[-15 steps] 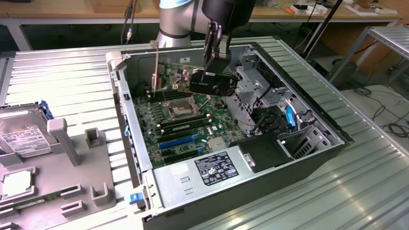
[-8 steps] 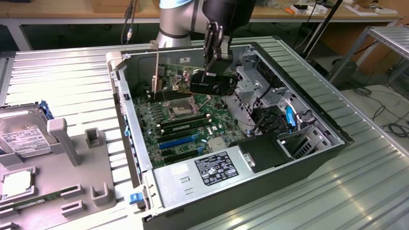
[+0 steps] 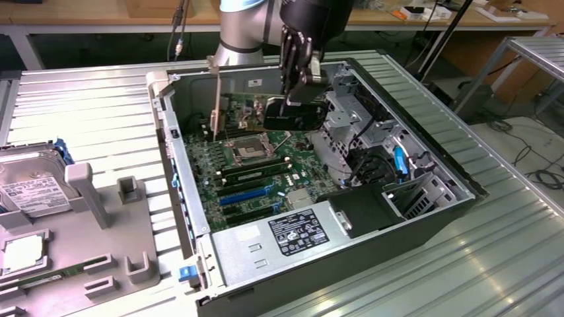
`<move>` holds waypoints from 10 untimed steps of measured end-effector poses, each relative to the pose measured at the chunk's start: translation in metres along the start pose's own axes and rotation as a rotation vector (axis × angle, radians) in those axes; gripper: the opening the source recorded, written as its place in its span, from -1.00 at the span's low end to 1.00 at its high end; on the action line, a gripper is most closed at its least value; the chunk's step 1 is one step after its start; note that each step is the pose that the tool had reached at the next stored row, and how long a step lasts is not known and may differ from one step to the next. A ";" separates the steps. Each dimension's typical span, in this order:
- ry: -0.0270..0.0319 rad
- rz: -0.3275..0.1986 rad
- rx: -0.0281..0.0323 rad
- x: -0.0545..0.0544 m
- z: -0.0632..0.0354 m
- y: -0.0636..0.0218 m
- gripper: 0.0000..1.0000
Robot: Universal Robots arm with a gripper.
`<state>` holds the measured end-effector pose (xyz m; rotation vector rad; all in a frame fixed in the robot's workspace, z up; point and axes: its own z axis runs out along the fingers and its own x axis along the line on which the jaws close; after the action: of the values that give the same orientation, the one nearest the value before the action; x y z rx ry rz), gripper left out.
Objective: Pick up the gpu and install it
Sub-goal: 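Insert the gpu into the slot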
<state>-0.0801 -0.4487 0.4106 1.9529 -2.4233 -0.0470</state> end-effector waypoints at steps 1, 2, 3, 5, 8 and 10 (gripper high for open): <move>0.0002 -0.008 0.0000 0.000 0.0001 -0.0002 -0.47; 0.0007 -0.019 0.0000 0.000 0.0002 -0.0004 -0.47; 0.0011 -0.026 0.0001 0.000 0.0003 -0.0005 -0.47; 0.0015 -0.037 0.0001 0.000 0.0004 -0.0008 -0.47; 0.0025 -0.059 0.0002 0.000 0.0006 -0.0012 -0.47; 0.0033 -0.081 0.0003 0.000 0.0008 -0.0016 -0.47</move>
<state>-0.0785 -0.4487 0.4097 2.0483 -2.3417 -0.0452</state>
